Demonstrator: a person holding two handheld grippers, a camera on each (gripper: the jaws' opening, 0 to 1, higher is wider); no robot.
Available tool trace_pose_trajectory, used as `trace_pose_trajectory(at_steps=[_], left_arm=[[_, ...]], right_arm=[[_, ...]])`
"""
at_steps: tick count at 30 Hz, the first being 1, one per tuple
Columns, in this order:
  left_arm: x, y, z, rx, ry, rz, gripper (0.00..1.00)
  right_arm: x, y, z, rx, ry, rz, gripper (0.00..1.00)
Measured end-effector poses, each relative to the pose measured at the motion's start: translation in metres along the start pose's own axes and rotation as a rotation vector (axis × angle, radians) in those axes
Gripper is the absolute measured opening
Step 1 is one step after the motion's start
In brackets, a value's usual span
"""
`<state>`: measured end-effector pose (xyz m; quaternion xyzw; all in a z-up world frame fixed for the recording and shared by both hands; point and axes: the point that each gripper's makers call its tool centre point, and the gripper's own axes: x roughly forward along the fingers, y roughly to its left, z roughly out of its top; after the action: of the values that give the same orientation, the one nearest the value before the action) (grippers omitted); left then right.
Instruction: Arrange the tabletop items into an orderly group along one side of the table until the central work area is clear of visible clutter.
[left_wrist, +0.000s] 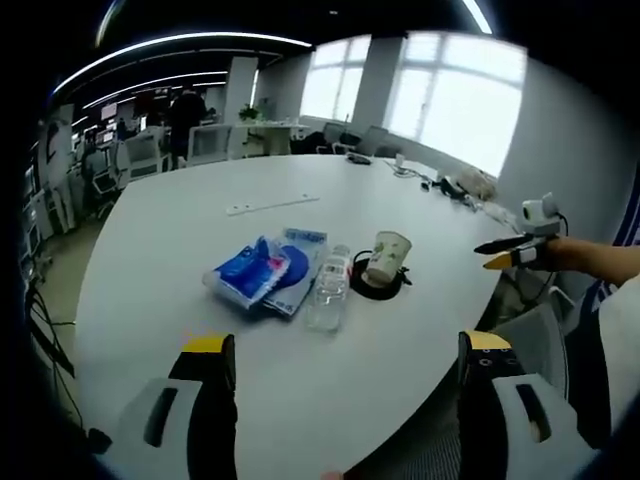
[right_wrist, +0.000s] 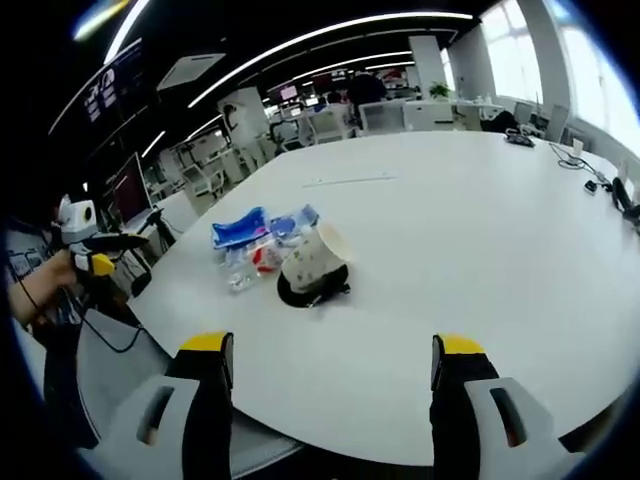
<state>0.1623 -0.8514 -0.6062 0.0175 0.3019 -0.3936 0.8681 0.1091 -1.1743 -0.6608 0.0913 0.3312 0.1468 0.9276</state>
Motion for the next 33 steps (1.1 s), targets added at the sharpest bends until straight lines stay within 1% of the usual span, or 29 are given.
trace_pose_trajectory(at_steps=[10, 20, 26, 33], left_arm=[[0.008, -0.004, 0.002, 0.015, 0.019, -0.016, 0.89], [0.015, -0.003, 0.001, 0.021, 0.033, -0.031, 0.88], [0.024, -0.004, -0.001, 0.038, 0.048, -0.057, 0.88], [0.034, -0.006, 0.0, 0.04, 0.057, -0.073, 0.88]], right_arm=[[0.0, -0.001, -0.004, 0.01, 0.005, -0.002, 0.78], [0.002, 0.004, -0.002, 0.017, -0.002, 0.01, 0.78], [0.002, 0.008, -0.005, 0.016, 0.011, 0.013, 0.78], [0.003, 0.012, -0.004, 0.002, 0.015, 0.021, 0.78]])
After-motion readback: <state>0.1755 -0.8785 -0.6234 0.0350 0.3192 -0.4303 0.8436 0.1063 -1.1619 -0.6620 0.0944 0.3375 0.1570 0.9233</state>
